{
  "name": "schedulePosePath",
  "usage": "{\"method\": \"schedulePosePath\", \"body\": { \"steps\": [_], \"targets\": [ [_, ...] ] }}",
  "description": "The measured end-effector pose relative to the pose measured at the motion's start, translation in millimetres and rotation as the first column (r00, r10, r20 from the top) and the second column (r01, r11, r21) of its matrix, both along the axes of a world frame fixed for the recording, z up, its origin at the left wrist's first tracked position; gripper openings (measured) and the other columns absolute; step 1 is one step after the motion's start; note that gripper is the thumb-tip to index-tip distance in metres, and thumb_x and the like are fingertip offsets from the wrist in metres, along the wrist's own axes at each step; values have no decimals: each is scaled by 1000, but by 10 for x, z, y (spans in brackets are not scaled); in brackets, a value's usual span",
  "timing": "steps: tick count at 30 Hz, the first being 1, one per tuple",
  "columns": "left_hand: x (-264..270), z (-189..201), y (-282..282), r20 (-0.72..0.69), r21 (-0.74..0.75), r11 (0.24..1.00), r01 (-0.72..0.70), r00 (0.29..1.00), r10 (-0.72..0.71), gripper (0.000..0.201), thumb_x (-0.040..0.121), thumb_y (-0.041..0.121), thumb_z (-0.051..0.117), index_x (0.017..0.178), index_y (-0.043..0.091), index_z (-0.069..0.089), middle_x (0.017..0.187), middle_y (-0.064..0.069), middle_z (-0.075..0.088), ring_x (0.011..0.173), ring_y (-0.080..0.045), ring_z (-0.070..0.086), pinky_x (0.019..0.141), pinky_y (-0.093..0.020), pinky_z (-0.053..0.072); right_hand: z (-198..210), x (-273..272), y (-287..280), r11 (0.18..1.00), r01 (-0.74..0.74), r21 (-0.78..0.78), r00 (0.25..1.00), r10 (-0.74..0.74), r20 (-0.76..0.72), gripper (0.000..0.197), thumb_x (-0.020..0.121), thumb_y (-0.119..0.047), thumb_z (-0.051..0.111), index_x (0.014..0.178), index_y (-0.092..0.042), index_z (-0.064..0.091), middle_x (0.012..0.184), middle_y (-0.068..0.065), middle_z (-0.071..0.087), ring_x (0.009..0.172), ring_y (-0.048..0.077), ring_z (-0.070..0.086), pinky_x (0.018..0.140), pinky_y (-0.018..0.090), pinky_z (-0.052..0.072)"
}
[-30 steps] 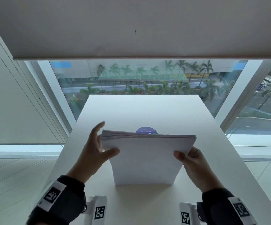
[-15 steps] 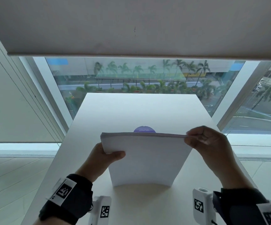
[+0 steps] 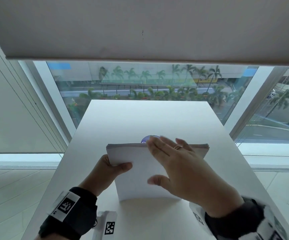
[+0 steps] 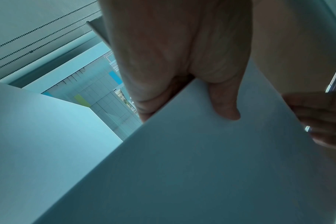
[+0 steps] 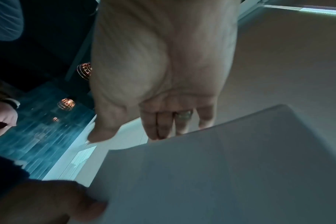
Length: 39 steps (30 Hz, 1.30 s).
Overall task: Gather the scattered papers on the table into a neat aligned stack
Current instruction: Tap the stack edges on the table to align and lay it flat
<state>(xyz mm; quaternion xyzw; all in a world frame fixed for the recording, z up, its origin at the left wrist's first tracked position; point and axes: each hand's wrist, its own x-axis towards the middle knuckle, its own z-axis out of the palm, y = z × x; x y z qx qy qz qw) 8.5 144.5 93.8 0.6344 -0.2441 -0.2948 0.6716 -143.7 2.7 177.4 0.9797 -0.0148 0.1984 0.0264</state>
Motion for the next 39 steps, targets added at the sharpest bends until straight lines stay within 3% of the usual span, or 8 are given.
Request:
{"method": "schedulePosePath", "body": {
  "steps": [6, 10, 18, 23, 27, 30, 35, 39],
  "targets": [
    [-29, 23, 15, 6, -7, 1000, 0, 1000, 0, 26, 61, 9, 67, 68, 31, 78, 71, 11, 76, 69, 2, 68, 66, -11, 53, 102, -90, -86, 995, 35, 93, 985, -50, 167, 78, 83, -47, 47, 148, -17, 16, 153, -6, 19, 140, 16, 29, 111, 36, 23],
    [-43, 43, 10, 25, -1, 1000, 4, 1000, -4, 26, 61, 12, 68, 68, 35, 78, 70, 13, 75, 69, 4, 67, 66, -10, 53, -134, -102, -202, 999, 33, 3, 999, -33, 26, 66, 76, -46, 42, 135, -16, 44, 140, -3, 52, 127, 18, 52, 107, 41, 38],
    [-64, 61, 12, 29, -12, 1000, -1, 1000, 2, 33, 60, 10, 66, 68, 40, 77, 69, 16, 75, 67, 6, 67, 66, -9, 52, -238, -297, -452, 975, 190, 114, 979, -197, 54, 72, 73, -48, 43, 138, -19, 33, 143, -4, 47, 133, 18, 43, 104, 50, 39],
    [-73, 57, 17, 39, -10, 1000, 11, 999, -11, 33, 61, 10, 65, 69, 40, 77, 69, 16, 75, 67, 7, 66, 66, -9, 52, -134, -437, -609, 907, 238, 347, 874, -356, 332, 76, 80, -40, 44, 145, -11, 18, 149, 2, 28, 139, 22, 21, 111, 39, 20],
    [-69, 42, 8, 43, -13, 1000, 4, 999, -3, 32, 61, 10, 66, 69, 39, 77, 70, 15, 75, 68, 6, 67, 66, -9, 52, -283, -459, -608, 918, 199, 343, 968, -239, 78, 84, 76, -50, 40, 147, -30, 1, 155, -16, 1, 142, 6, 10, 115, 42, 23],
    [-73, 41, 11, 50, -5, 1000, 5, 999, -5, 32, 61, 11, 66, 69, 39, 77, 70, 15, 75, 68, 6, 67, 65, -9, 52, -398, -499, -724, 896, 192, 401, 963, -251, 100, 85, 73, -52, 43, 149, -23, 18, 151, -17, 16, 137, -1, 18, 113, 39, 28],
    [-70, 4, 18, 39, -16, 1000, 2, 999, -2, 31, 61, 10, 66, 70, 37, 77, 71, 14, 75, 69, 5, 68, 65, -9, 52, -457, -497, -809, 424, -10, 906, 904, -384, 190, 91, 57, -69, 64, 129, -67, 9, 143, -33, 23, 132, -1, 32, 110, 32, 29],
    [-70, -52, 24, 3, -58, 998, 4, 1000, -4, 35, 44, 26, 86, 78, 30, 79, 80, 8, 77, 76, -2, 70, 69, -14, 54, -791, -364, -677, 71, -224, 972, 861, -453, 232, 93, 68, -17, 57, 148, -29, 11, 147, -20, 21, 139, 3, 21, 119, 41, 17]
  ]
}}
